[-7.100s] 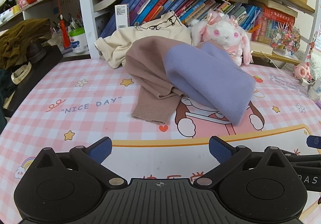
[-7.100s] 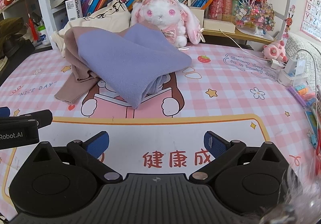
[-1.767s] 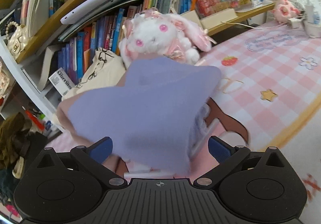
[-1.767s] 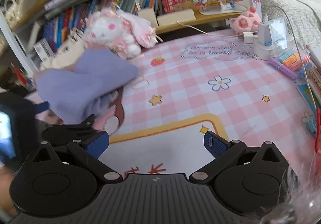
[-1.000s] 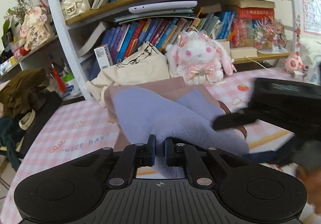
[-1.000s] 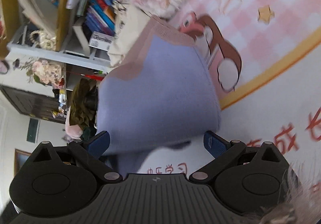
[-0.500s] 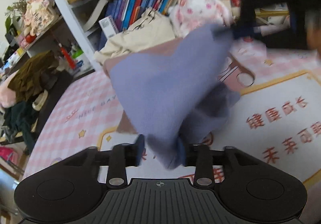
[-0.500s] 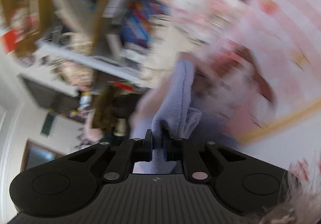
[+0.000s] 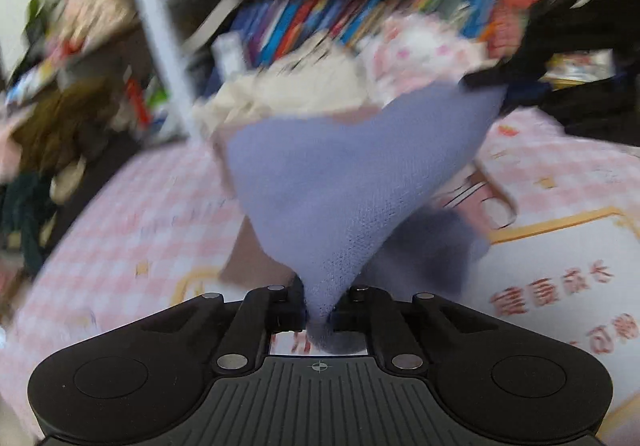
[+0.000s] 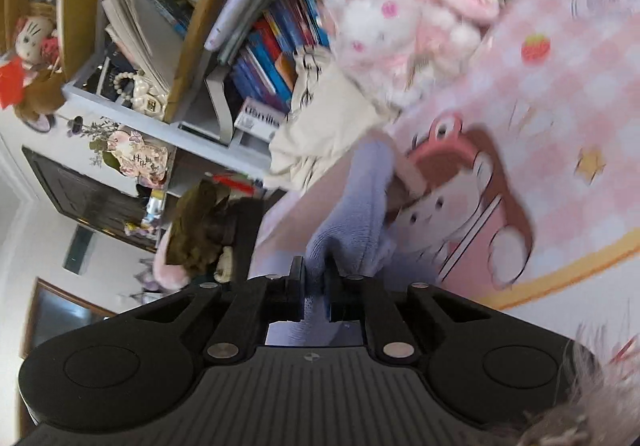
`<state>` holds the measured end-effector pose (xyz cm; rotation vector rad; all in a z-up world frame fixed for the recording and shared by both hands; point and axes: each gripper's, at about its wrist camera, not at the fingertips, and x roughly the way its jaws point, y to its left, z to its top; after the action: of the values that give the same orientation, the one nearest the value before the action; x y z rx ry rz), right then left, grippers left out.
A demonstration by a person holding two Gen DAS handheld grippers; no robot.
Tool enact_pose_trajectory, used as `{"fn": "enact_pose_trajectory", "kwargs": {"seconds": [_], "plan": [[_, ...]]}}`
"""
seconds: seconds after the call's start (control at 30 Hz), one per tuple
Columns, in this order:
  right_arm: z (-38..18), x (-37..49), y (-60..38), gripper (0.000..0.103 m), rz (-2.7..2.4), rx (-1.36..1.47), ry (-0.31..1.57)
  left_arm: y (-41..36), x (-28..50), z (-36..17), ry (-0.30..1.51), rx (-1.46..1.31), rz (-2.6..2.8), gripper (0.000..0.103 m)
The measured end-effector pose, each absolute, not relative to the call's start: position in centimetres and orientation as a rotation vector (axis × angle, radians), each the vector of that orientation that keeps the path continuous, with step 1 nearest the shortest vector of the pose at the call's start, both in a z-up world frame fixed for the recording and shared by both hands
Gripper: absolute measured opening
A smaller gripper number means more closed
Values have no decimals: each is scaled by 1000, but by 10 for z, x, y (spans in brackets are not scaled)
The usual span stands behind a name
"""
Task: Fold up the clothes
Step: 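Lift the sweater with both grippers and shake it open in the air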
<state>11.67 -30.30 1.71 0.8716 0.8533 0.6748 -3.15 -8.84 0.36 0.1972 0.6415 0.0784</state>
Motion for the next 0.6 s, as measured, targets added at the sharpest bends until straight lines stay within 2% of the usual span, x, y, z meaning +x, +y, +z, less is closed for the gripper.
{"fn": "enact_pose_trajectory", "kwargs": {"seconds": [0.1,0.27,0.37,0.43,0.5,0.6], "plan": [[55,119,-321,7,721,859,681,-102,-42,48,526,225,-57,7],[182,114,-338,7,857,754,229,-116,-66,141,158,221,-310,7],[256,106,-330,7,926,672,32,-106,-84,184,-37,147,-439,6],[286,103,-318,7,973,637,-31,-84,-96,206,-121,52,-514,6],[306,101,-301,7,1006,598,-56,-52,-101,213,-124,-62,-561,6],[281,116,-259,7,1001,578,97,-4,-96,192,-11,-166,-557,7]]}}
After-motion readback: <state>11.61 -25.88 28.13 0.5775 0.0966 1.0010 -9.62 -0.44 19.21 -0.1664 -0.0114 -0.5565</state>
